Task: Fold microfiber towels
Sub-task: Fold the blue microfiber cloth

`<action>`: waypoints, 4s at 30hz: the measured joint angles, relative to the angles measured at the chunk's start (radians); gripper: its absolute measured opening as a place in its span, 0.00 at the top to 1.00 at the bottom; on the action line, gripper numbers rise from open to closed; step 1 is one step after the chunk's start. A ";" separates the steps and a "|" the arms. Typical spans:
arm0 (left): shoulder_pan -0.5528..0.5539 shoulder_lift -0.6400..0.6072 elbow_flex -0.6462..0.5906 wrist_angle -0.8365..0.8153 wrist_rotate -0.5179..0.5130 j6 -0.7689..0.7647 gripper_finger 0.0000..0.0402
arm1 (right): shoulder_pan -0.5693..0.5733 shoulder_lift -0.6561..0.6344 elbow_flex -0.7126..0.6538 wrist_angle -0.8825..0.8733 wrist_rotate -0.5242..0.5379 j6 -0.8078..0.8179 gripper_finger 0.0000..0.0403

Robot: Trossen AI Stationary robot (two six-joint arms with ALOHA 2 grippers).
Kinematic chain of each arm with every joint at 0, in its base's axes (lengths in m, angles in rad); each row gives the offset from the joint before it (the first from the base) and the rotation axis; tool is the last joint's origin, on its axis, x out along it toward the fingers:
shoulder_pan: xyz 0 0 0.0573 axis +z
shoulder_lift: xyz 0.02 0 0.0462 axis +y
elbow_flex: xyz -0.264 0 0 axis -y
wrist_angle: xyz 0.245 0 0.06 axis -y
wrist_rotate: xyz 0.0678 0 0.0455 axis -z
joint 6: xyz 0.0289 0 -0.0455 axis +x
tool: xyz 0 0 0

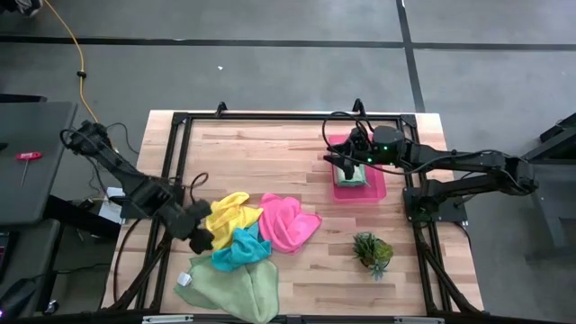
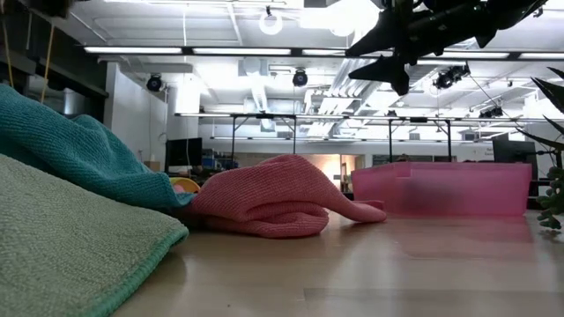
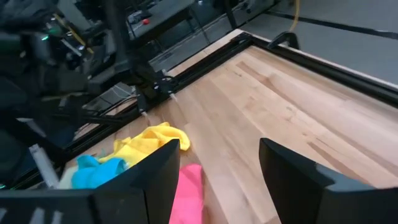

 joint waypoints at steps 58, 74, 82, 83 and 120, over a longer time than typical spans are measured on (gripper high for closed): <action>0.168 0.033 0.130 -0.130 -0.011 0.227 1.00 | -0.002 0.000 0.000 -0.033 0.077 0.003 0.48; 1.053 0.186 0.763 -0.293 0.043 1.263 1.00 | -0.002 0.000 0.000 -0.034 0.115 0.049 0.48; 1.105 0.277 0.862 -0.313 0.051 1.415 1.00 | 0.000 0.000 0.000 -0.033 0.086 0.106 0.48; 1.092 0.281 0.848 -0.312 0.053 1.416 1.00 | 0.000 0.000 0.000 -0.033 0.081 0.110 0.48; 0.984 0.276 0.230 0.123 0.019 1.047 1.00 | 0.159 0.718 0.376 -0.064 0.049 -0.468 0.48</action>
